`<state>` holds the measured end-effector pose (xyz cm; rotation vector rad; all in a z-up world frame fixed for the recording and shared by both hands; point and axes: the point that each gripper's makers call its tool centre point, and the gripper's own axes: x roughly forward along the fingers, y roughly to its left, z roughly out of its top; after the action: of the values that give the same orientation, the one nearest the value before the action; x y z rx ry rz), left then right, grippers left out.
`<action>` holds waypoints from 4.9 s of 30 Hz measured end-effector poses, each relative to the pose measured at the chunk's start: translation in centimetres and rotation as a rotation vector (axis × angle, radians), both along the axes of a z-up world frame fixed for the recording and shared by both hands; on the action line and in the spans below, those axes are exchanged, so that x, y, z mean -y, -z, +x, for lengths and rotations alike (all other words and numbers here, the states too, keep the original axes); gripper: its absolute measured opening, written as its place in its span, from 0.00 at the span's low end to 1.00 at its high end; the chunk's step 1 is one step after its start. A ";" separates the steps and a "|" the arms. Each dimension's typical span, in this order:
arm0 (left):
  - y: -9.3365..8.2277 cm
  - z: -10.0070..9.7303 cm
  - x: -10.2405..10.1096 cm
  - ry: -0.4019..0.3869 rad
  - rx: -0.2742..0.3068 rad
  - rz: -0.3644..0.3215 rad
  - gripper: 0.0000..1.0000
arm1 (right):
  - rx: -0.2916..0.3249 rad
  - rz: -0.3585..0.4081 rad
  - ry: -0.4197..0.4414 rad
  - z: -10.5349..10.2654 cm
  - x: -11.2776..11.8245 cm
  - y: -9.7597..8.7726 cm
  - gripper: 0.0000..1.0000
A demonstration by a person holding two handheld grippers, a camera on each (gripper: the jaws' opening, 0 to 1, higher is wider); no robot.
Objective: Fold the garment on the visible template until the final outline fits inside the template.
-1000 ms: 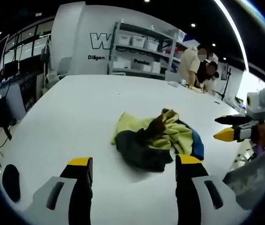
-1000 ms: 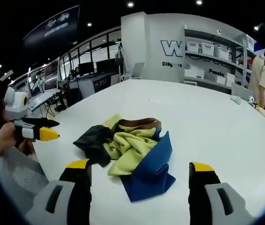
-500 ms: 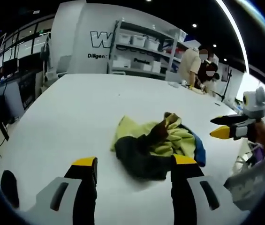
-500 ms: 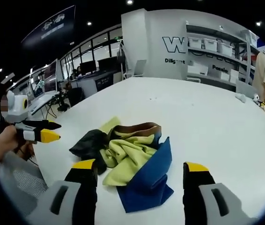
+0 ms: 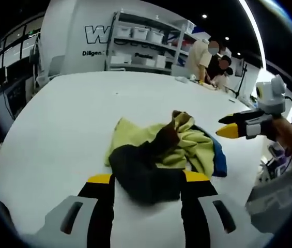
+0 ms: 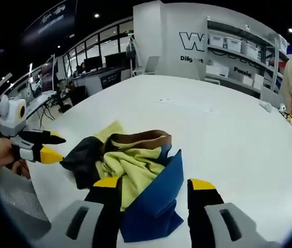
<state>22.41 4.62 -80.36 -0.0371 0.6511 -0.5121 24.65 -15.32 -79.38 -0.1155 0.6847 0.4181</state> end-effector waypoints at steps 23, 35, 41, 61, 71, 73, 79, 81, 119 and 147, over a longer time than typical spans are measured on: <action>3.6 -0.3 -0.6 0.010 -0.086 0.079 0.30 | -0.075 -0.161 -0.030 -0.3 0.1 4.4 0.14; 4.2 -0.7 -0.7 0.046 -0.091 0.124 0.06 | -0.075 -0.192 -0.017 -0.3 1.1 4.2 0.00; 3.5 -0.3 -0.8 0.052 -0.045 0.132 0.00 | -0.062 -0.211 -0.003 -0.1 1.9 3.8 0.00; -0.1 0.7 -3.6 -0.008 0.044 0.109 0.00 | 0.004 -0.221 0.075 0.5 5.2 0.4 0.00; -3.0 1.8 -5.3 0.011 0.102 0.120 0.02 | 0.048 -0.238 0.076 1.5 6.6 -2.6 0.00; -3.5 2.0 -5.8 0.007 0.110 0.117 0.02 | 0.051 -0.247 0.081 1.6 7.1 -3.0 0.00; -5.3 2.4 -7.6 -0.007 0.132 0.120 0.02 | 0.062 -0.265 0.106 1.5 9.0 -4.4 0.00; -5.6 2.5 -8.1 -0.007 0.136 0.124 0.02 | 0.066 -0.268 0.115 1.5 9.5 -4.7 0.00; -7.8 5.4 -13.4 -0.009 0.144 0.190 0.04 | 0.084 -0.282 0.060 1.9 11.5 -5.9 0.00; 1.6 10.9 -14.6 -0.025 0.007 0.286 0.06 | -0.058 -0.264 0.038 7.0 13.0 3.8 0.00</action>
<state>33.29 19.20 -82.00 0.2258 0.7107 -0.3907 31.69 -28.33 -83.18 -0.3405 0.7961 0.2934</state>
